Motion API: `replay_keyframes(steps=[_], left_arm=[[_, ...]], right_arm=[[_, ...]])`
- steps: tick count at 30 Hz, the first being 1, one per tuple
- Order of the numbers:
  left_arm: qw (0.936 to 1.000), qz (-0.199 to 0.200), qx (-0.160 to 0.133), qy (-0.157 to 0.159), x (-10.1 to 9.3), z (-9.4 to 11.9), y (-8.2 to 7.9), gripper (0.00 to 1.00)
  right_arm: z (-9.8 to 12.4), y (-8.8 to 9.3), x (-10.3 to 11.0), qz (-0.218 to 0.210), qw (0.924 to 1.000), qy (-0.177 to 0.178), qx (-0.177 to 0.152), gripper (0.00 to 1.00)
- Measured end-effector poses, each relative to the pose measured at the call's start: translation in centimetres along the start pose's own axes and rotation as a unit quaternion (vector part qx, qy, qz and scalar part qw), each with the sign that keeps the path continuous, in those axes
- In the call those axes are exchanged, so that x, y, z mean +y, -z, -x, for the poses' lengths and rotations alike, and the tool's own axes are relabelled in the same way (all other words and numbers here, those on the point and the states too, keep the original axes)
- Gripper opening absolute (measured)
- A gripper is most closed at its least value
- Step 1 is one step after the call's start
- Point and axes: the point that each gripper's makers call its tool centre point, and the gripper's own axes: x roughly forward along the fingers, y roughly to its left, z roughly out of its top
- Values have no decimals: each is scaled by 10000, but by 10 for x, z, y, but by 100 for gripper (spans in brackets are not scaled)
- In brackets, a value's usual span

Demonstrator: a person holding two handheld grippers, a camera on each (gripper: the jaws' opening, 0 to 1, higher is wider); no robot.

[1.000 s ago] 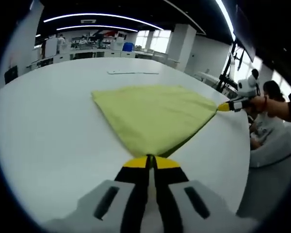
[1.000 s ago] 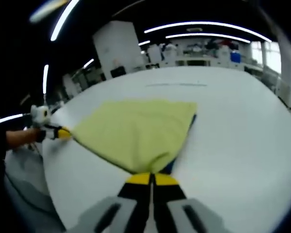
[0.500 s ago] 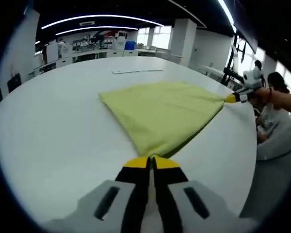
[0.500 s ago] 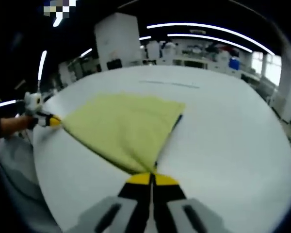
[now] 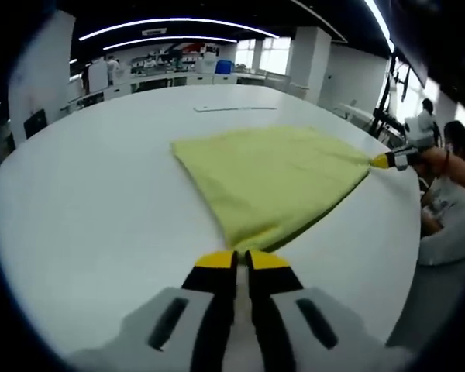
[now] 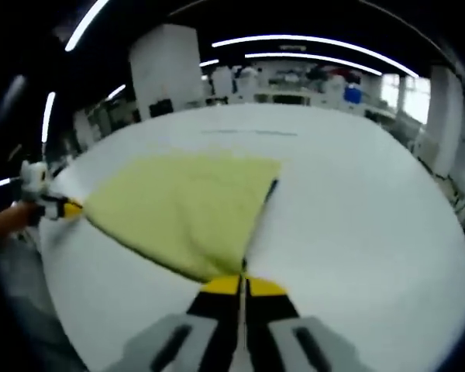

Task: Fold the garment on the visible template until the final outline fits inside the template.

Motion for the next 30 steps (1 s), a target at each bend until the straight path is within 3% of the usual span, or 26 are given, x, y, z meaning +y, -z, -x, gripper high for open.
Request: replay_keyframes(steps=[2,6,12,18,24,30], left_arm=[[10000,33,-79,-28,0,2,-3,13],[9995,157,-265,-61,-2,7,-12,27],[9980,315,-542,-62,-5,17,-25,44],[9965,372,-745,27,-11,29,-35,67],[9943,380,-975,204,-30,43,-46,85],[9945,212,-993,258,-44,52,-47,96]], right_arm=[[2,-5,-2,-159,9997,101,-156,12],[12,-10,8,-354,9990,-43,-257,34],[22,-31,34,-187,9972,-511,-506,62],[38,-50,61,-34,9944,-928,-511,96],[50,-56,94,165,9921,-1078,-624,99],[63,-54,103,259,9906,-1199,-611,99]])
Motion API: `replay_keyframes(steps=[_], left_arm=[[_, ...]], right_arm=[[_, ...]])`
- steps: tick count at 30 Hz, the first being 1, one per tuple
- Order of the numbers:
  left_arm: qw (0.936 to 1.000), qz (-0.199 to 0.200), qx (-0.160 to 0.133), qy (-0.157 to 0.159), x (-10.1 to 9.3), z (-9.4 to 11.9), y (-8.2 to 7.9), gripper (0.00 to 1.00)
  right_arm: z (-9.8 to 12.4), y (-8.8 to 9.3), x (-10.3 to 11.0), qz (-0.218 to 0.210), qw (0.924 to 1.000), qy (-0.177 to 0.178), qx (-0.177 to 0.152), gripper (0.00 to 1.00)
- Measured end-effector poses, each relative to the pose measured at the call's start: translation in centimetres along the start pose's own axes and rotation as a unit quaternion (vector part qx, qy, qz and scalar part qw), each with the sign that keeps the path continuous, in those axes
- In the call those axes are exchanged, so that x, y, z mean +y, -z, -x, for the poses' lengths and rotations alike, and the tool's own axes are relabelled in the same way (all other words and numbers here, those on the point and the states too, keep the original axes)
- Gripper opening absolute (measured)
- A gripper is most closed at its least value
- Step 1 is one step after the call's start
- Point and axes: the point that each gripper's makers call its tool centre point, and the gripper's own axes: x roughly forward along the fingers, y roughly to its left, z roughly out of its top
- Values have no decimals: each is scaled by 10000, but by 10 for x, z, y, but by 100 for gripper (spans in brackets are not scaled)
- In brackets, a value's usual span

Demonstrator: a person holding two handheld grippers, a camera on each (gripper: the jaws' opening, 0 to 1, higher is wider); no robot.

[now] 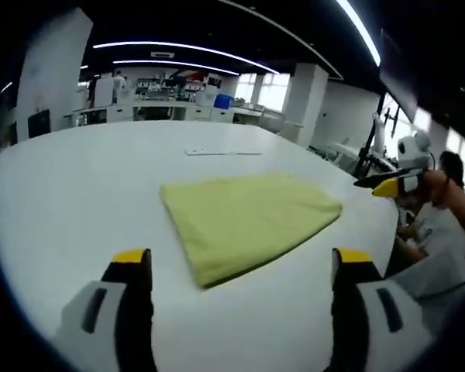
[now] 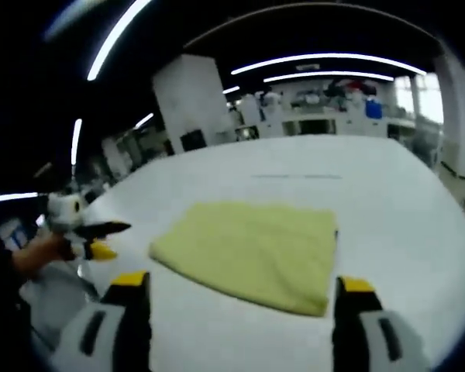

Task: Fold the garment on the visible template until the final outline fits inside the template.

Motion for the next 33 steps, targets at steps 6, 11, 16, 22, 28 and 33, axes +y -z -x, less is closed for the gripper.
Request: replay_keyframes(steps=[6,11,16,22,28,33], left_arm=[[9999,-100,18,-45,-2,9,1,99],[9994,-290,180,-11,-7,15,6,99],[9993,-337,186,-6,-8,17,7,99],[9992,-365,150,59,-13,17,6,98],[9990,-401,213,55,-14,21,10,98],[9989,-375,270,59,-15,25,16,97]], right_arm=[[14,4,3,23,10000,37,62,99],[26,12,0,-7,9999,96,108,99],[36,19,-3,-126,9997,168,115,99],[50,22,-10,-115,9997,221,48,99],[60,27,-15,-190,9995,268,3,99],[65,29,-15,-259,9991,325,-36,99]])
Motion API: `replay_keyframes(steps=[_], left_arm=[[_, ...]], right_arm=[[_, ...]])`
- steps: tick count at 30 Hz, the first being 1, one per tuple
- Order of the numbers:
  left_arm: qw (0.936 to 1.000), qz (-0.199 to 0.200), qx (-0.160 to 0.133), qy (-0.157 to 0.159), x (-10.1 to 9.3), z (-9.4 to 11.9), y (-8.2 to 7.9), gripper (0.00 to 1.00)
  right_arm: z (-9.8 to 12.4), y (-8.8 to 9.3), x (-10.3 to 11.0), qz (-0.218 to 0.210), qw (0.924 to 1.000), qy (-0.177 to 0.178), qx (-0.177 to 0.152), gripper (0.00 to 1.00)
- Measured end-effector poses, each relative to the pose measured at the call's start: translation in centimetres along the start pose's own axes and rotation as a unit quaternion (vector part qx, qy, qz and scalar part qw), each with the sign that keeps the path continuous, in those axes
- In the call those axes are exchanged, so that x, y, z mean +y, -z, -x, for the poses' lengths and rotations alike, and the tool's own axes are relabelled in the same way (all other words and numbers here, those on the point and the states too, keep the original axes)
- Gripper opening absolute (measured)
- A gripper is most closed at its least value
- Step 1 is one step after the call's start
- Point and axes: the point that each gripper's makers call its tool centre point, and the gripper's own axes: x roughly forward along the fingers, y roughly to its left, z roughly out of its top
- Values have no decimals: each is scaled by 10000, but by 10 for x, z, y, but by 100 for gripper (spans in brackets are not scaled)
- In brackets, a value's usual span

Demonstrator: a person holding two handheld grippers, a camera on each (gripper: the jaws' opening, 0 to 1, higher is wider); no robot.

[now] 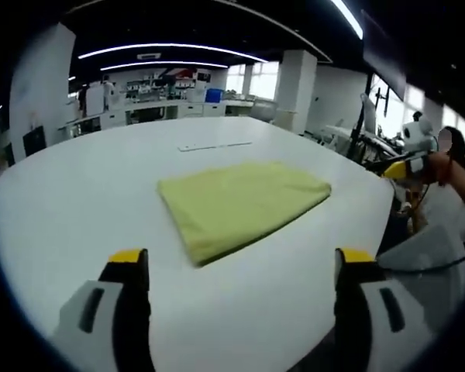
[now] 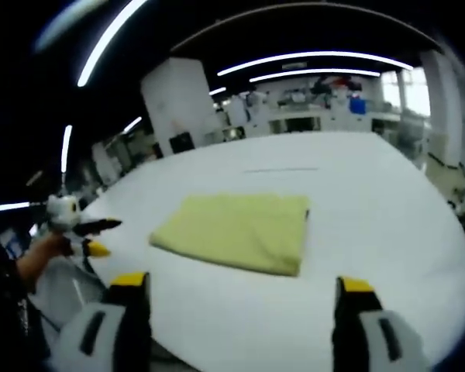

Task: Fold the garment on the visible template until the final outline fits inside the template.

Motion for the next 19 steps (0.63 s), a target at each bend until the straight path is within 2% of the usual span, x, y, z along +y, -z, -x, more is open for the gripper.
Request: replay_keyframes(steps=[6,19], left_arm=[[9999,-97,48,61,-7,3,1,97],[9999,-110,72,-1,-6,7,4,96]], right_arm=[[3,1,2,82,10000,-26,25,99],[0,5,6,256,9994,-154,148,99]])
